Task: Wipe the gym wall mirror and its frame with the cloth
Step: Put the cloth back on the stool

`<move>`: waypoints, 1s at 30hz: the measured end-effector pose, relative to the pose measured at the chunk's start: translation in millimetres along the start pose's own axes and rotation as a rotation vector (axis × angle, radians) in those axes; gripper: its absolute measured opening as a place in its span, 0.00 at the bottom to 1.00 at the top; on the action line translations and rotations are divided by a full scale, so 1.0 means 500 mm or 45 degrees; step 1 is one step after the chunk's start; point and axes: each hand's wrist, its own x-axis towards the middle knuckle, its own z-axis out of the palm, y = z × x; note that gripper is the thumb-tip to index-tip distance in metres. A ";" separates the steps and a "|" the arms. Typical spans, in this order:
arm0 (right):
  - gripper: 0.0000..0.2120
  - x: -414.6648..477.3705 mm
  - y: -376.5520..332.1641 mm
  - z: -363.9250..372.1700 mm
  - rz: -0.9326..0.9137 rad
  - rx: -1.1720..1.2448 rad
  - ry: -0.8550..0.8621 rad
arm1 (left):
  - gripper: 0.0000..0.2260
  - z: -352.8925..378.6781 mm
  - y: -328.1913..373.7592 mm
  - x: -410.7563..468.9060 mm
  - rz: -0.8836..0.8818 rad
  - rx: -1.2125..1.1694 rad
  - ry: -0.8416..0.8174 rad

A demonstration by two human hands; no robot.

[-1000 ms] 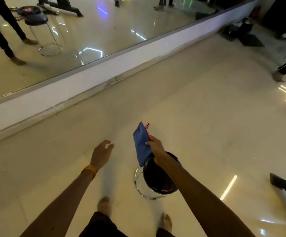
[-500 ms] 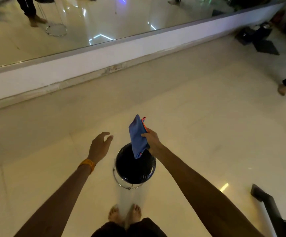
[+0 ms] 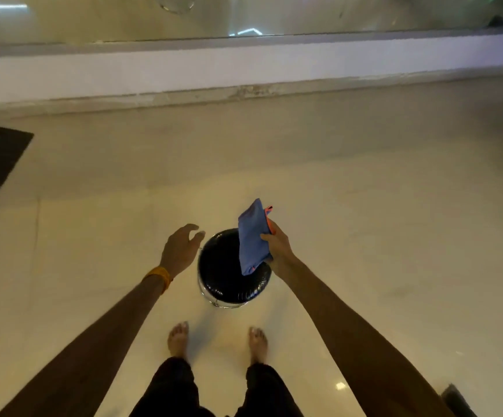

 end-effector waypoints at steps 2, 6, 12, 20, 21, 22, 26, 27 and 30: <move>0.27 0.010 0.000 -0.024 0.083 -0.030 -0.092 | 0.17 0.033 -0.002 -0.014 -0.044 -0.042 0.025; 0.23 0.044 0.028 -0.066 0.084 -0.039 -0.182 | 0.27 0.092 -0.018 -0.054 -0.116 -0.097 0.050; 0.35 0.113 0.144 -0.063 0.167 -0.139 -0.214 | 0.18 0.169 -0.126 -0.062 -0.259 -0.128 0.067; 0.24 0.222 0.274 -0.030 0.274 -0.206 -0.280 | 0.18 0.201 -0.284 0.014 -0.263 -0.096 0.142; 0.24 0.238 0.287 -0.025 0.267 -0.208 -0.294 | 0.18 0.203 -0.298 0.031 -0.254 -0.099 0.157; 0.24 0.254 0.300 -0.020 0.261 -0.209 -0.306 | 0.18 0.206 -0.311 0.048 -0.242 -0.105 0.168; 0.27 0.312 0.363 -0.042 0.219 -0.286 -0.222 | 0.17 0.232 -0.357 0.097 -0.243 -0.121 0.202; 0.27 0.323 0.377 -0.055 0.183 -0.353 -0.167 | 0.17 0.241 -0.369 0.106 -0.245 -0.125 0.201; 0.26 0.343 0.399 -0.090 0.057 -0.570 0.004 | 0.16 0.258 -0.390 0.118 -0.258 -0.123 0.178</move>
